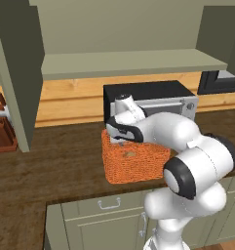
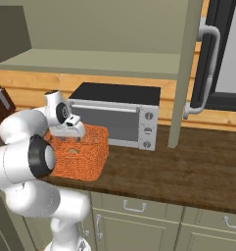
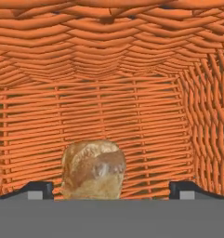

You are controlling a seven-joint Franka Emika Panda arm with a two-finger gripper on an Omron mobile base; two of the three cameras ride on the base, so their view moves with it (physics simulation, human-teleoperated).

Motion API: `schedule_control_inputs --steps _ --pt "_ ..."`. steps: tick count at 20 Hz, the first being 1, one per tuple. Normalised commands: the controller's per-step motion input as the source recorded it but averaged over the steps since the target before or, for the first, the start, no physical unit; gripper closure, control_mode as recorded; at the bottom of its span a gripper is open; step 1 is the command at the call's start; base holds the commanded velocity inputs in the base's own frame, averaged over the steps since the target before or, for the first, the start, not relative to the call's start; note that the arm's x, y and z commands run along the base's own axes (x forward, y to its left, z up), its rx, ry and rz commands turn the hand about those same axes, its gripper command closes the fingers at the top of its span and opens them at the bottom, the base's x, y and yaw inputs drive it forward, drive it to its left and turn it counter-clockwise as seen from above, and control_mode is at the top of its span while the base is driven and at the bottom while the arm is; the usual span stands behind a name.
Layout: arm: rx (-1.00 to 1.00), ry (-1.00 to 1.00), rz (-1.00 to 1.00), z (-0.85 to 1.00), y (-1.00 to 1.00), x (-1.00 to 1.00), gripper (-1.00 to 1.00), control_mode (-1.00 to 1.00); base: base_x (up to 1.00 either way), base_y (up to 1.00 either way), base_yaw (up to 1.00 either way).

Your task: Open the cabinet, pick up the bread from the cabinet and place it in the basket. Then move the basket to the dining counter.

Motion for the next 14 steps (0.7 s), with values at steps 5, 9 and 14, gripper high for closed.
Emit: schedule_control_inputs --steps 5,9,14 --pt "0.04 -0.28 0.10 0.39 0.01 -0.84 -1.00 -1.00 0.00 0.00 0.00" --pt "0.01 -0.35 0.08 0.61 0.00 -0.93 -1.00 -1.00 0.00 0.00 0.00" --pt "0.04 -0.23 0.15 0.74 0.00 -0.95 -1.00 -1.00 0.00 0.00 0.00"
